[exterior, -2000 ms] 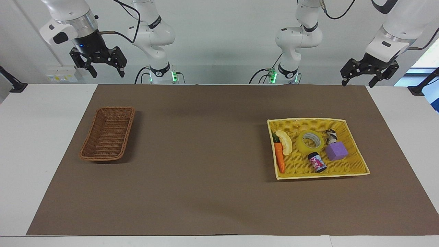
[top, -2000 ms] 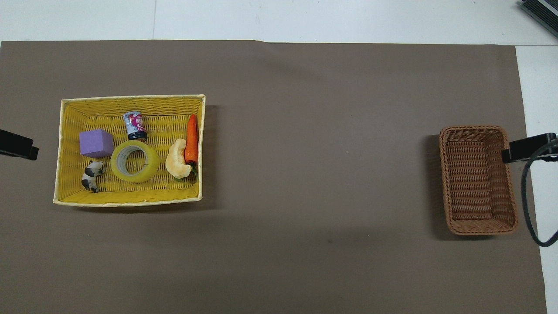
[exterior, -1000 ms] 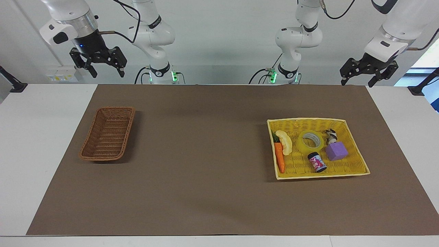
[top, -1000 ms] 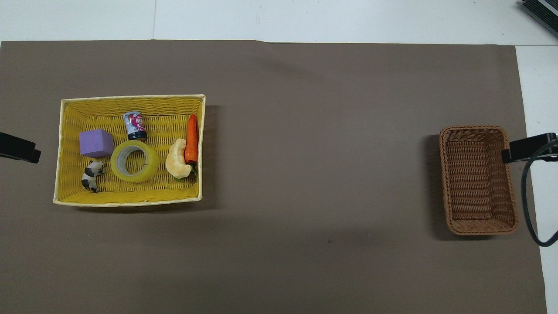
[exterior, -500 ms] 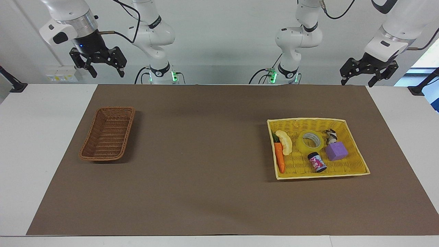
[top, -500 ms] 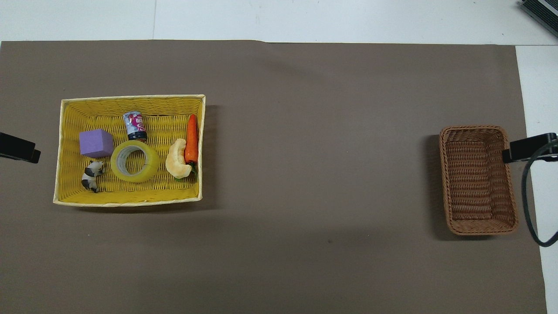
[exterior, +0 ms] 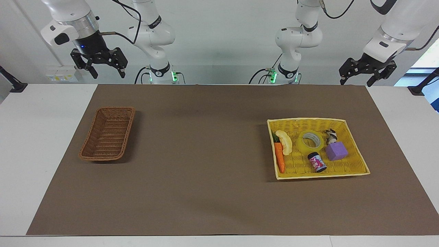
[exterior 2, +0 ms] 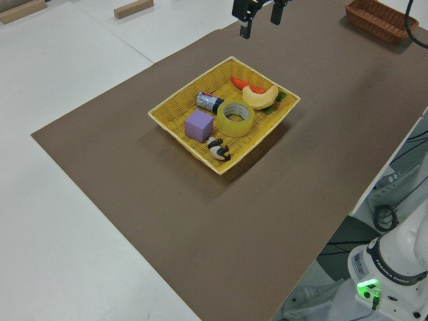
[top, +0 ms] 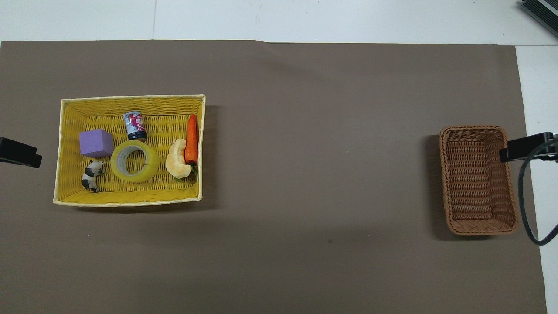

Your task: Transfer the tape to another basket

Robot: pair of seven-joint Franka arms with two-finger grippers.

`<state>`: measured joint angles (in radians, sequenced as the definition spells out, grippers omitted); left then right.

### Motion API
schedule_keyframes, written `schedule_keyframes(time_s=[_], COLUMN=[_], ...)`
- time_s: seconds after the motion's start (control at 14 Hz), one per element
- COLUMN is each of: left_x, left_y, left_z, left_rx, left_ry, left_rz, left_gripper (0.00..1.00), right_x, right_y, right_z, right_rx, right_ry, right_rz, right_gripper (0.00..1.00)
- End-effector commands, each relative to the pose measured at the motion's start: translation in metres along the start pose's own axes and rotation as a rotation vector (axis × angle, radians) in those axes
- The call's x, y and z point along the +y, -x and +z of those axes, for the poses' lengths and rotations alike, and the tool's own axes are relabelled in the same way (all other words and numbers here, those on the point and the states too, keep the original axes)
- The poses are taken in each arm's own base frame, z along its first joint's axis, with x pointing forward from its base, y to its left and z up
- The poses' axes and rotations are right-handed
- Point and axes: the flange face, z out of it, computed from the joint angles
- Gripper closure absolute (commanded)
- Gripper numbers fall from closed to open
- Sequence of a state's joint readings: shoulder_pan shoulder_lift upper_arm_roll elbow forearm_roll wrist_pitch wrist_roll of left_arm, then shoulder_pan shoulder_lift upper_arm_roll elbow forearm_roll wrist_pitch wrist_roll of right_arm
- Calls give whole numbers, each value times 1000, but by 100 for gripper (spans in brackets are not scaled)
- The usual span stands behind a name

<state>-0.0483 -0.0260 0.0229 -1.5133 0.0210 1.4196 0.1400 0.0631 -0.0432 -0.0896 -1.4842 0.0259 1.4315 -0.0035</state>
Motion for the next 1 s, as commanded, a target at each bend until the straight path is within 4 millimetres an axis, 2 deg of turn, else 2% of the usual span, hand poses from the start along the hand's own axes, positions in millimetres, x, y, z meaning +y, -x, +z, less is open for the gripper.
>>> schedule_keyframes(time_s=[0.0,0.21,0.43,0.64,0.93], left_x=[2,0,0,2,2], left_y=[14,14,14,11,8], left_z=[7,9,10,22,32], left_rx=[29,27,24,20,16], left_ry=[4,4,6,7,7], left_rz=[-11,-15,-93,-165,-166], left_gripper=[0,0,0,0,0], right_x=[6,6,6,6,6], right_y=[6,6,5,5,4], right_z=[1,0,0,0,0], right_rx=[15,16,24,25,28], right_ry=[-12,-12,-12,-11,-11], right_rz=[-9,-9,-10,-12,-15], right_gripper=[0,0,0,0,0])
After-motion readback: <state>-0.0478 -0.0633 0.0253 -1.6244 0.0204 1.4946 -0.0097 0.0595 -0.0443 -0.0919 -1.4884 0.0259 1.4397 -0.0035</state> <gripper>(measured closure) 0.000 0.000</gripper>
